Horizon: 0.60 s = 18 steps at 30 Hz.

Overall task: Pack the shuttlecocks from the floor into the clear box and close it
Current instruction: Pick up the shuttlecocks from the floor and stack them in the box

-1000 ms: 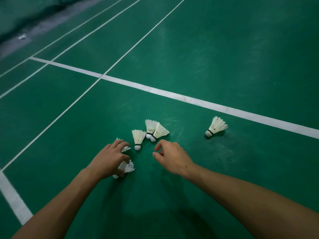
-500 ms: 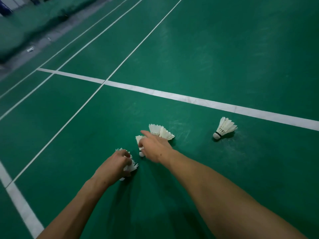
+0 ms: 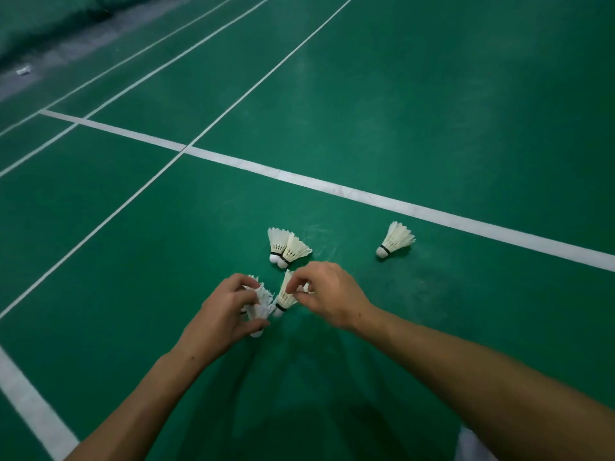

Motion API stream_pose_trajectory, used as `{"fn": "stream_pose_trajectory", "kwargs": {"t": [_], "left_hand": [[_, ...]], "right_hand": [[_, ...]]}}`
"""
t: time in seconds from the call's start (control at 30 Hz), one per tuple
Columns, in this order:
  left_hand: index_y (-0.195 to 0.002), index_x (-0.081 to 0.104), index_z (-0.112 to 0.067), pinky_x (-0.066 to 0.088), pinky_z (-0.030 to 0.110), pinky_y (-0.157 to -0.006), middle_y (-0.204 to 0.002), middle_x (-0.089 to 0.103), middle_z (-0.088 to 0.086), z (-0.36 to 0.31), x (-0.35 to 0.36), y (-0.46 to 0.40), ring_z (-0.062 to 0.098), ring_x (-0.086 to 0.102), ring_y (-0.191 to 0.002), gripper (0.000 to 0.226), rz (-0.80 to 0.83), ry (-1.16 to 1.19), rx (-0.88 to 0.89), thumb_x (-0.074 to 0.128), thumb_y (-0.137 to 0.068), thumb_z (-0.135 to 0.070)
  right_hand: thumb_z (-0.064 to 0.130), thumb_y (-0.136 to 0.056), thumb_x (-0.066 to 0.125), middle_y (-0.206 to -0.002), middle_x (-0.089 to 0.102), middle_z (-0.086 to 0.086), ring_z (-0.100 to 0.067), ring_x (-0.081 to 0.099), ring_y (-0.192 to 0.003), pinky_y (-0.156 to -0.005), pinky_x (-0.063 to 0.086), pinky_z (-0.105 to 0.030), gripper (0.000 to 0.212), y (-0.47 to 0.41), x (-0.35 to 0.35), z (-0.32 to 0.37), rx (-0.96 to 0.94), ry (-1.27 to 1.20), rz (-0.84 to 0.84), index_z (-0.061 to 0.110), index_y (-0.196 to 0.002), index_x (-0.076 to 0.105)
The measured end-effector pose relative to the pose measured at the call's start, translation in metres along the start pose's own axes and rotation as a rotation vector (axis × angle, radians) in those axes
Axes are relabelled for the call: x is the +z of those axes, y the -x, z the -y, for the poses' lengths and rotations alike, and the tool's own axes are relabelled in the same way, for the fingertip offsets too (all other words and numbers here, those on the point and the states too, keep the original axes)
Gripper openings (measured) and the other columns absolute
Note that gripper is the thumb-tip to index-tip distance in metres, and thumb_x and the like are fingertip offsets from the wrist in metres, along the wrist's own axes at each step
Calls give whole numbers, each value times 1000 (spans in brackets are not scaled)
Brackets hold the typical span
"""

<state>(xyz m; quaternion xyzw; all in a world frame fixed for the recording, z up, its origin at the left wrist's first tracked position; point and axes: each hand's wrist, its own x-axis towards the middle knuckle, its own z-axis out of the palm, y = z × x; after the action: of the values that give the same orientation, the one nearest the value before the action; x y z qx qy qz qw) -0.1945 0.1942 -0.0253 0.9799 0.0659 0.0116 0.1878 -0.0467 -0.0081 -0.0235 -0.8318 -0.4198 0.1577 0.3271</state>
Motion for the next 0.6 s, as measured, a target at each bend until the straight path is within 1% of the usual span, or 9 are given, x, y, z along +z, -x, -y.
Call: {"fn": "stream_pose_trajectory", "kwargs": {"t": [0.07,0.13,0.2,0.27,0.33,0.4,0.43,0.53,0.6], "left_hand": [[-83,70,-20,57,34,-83,-124,58,-6,-37,-7,-1,10,61,-98,29,-35,41,60,89,-77,-40],[-84,70,-18,56,31,-81,-123,59,-7,-81,-13,1,10,62,-96,32,-73,106,125,91,-75,-40],[-84,67,-19,54,27,-81,-124,61,-7,-127,-20,7,8,62,-94,33,-94,173,199,91,-75,-40],[-84,66,-21,51,20,-81,-125,61,-9,-171,-27,19,-1,60,-95,32,-92,235,266,91,-76,-39],[-83,65,-21,49,15,-81,-125,61,-10,-210,-30,33,-3,60,-94,32,-70,289,328,92,-75,-37],[-83,65,-22,48,13,-80,-125,61,-11,-241,-31,49,-1,62,-93,31,-43,327,400,92,-75,-35],[-83,65,-22,49,13,-80,-126,61,-11,-253,-30,56,1,62,-92,31,-25,331,434,92,-75,-36],[-83,64,-22,54,23,-79,-127,60,-13,-273,-21,72,1,62,-91,32,31,299,489,91,-76,-38],[-82,64,-22,55,28,-79,-128,60,-14,-277,-13,78,0,62,-91,32,65,287,490,89,-77,-41]], "right_hand": [[22,-90,72,-92,70,13,-8,62,-85,-81,57,-38,14,32,-31,1,-4,-6,-15,32,-97,78],[20,-88,74,-90,69,13,-7,65,-80,-79,57,-36,17,72,-67,4,14,-37,-19,33,-99,77],[18,-89,75,-89,70,13,-7,67,-79,-78,58,-29,22,119,-105,8,43,-55,-25,34,-104,76],[16,-90,78,-89,67,18,-6,68,-80,-74,55,-17,27,172,-139,14,82,-56,-41,32,-112,75],[16,-91,79,-90,65,19,-6,69,-81,-73,53,-12,32,231,-168,17,146,-55,-82,30,-119,72],[18,-90,80,-92,66,15,-7,68,-82,-74,54,-15,35,289,-186,16,222,-54,-137,32,-121,70],[20,-90,80,-92,65,13,-7,68,-84,-74,55,-17,36,316,-192,14,267,-48,-161,33,-122,69],[22,-91,80,-90,64,11,-8,67,-86,-74,57,-25,32,386,-190,4,401,-29,-255,33,-119,69],[19,-89,81,-87,64,11,-8,68,-83,-71,55,-24,31,415,-177,-5,469,-58,-326,32,-115,70]]}}
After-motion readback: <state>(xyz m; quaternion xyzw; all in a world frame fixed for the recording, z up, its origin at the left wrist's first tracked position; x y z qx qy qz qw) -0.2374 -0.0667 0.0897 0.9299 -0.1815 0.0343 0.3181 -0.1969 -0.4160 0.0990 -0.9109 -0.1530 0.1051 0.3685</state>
